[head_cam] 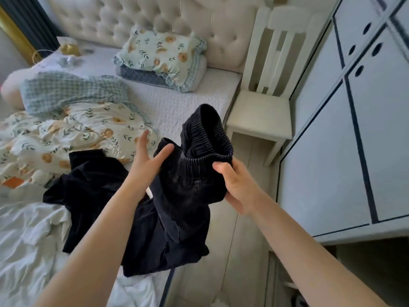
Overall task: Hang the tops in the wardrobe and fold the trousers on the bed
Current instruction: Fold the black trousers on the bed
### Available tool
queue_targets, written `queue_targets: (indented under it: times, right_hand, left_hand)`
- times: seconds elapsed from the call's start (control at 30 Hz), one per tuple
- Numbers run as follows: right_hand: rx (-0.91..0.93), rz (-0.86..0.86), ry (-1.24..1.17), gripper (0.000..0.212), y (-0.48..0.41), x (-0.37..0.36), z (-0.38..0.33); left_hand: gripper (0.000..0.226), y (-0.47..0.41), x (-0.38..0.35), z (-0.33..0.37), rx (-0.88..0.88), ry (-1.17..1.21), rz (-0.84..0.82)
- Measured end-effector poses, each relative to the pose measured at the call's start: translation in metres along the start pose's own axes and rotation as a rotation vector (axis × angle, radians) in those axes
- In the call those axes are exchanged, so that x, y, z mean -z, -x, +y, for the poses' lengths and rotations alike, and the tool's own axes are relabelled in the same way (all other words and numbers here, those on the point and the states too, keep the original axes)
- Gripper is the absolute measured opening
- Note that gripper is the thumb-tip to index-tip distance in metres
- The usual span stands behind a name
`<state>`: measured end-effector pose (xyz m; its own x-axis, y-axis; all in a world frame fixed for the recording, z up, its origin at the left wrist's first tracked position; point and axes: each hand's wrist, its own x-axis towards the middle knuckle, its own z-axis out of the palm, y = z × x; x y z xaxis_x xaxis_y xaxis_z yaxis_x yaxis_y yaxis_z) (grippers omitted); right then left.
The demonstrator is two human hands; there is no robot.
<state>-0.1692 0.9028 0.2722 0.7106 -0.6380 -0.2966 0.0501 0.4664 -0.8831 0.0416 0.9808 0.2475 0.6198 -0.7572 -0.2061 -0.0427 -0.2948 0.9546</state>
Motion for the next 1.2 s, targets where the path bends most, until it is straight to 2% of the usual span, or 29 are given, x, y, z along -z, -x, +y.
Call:
queue_targets:
  times: [0.07, 0.17, 0.27, 0.37, 0.43, 0.53, 0.67, 0.77, 0.83, 0.9, 0.93, 1.0, 1.07, 1.13, 1.2]
  right_hand:
    - [0.033, -0.020, -0.004, 0.033, -0.002, 0.011, -0.025]
    - [0.082, 0.039, 0.004, 0.035, -0.009, 0.027, -0.057]
    - [0.120, 0.191, -0.010, 0.027, -0.021, 0.041, -0.090]
    - [0.083, 0.292, -0.031, 0.036, -0.039, 0.055, -0.117]
    - [0.069, 0.252, -0.049, 0.049, -0.049, 0.061, -0.130]
    - [0.073, 0.108, -0.140, 0.062, -0.062, 0.067, -0.148]
    - [0.077, 0.008, -0.195, 0.050, -0.081, 0.074, -0.178]
    - [0.133, 0.058, -0.165, 0.045, -0.093, 0.076, -0.203]
    - [0.148, 0.091, -0.101, 0.046, -0.096, 0.077, -0.220]
    - [0.165, 0.205, 0.098, 0.036, -0.095, 0.075, -0.237]
    - [0.195, 0.323, 0.226, 0.025, -0.094, 0.074, -0.245]
    - [0.274, 0.655, 0.449, 0.020, -0.091, 0.076, -0.256]
    - [0.365, 0.895, 0.564, 0.015, -0.083, 0.074, -0.258]
    - [0.432, 0.965, 0.663, 0.023, -0.074, 0.065, -0.250]
    - [0.511, 0.963, 0.720, 0.028, -0.068, 0.051, -0.239]
  left_hand:
    - [0.102, -0.011, -0.010, 0.012, 0.075, 0.160, -0.097]
    - [0.074, -0.023, -0.025, 0.024, 0.074, 0.158, -0.205]
    - [0.047, -0.034, -0.031, 0.040, -0.021, 0.123, -0.195]
    - [0.040, -0.049, -0.030, 0.078, -0.126, 0.172, -0.221]
    - [0.037, -0.061, -0.031, 0.109, -0.225, 0.208, -0.285]
    - [0.033, -0.079, -0.036, 0.151, -0.410, 0.103, -0.442]
    - [0.032, -0.108, -0.041, 0.181, -0.483, 0.071, -0.555]
    - [0.029, -0.122, -0.048, 0.197, -0.491, 0.141, -0.653]
    - [0.025, -0.122, -0.055, 0.210, -0.529, 0.157, -0.625]
    - [0.026, -0.121, -0.064, 0.218, -0.542, 0.192, -0.525]
    - [0.025, -0.122, -0.069, 0.220, -0.528, 0.216, -0.477]
    - [0.019, -0.121, -0.080, 0.220, -0.480, 0.272, -0.390]
    - [0.010, -0.121, -0.091, 0.222, -0.431, 0.307, -0.296]
    - [0.007, -0.122, -0.101, 0.227, -0.380, 0.318, -0.217]
    - [0.006, -0.123, -0.109, 0.233, -0.320, 0.337, -0.175]
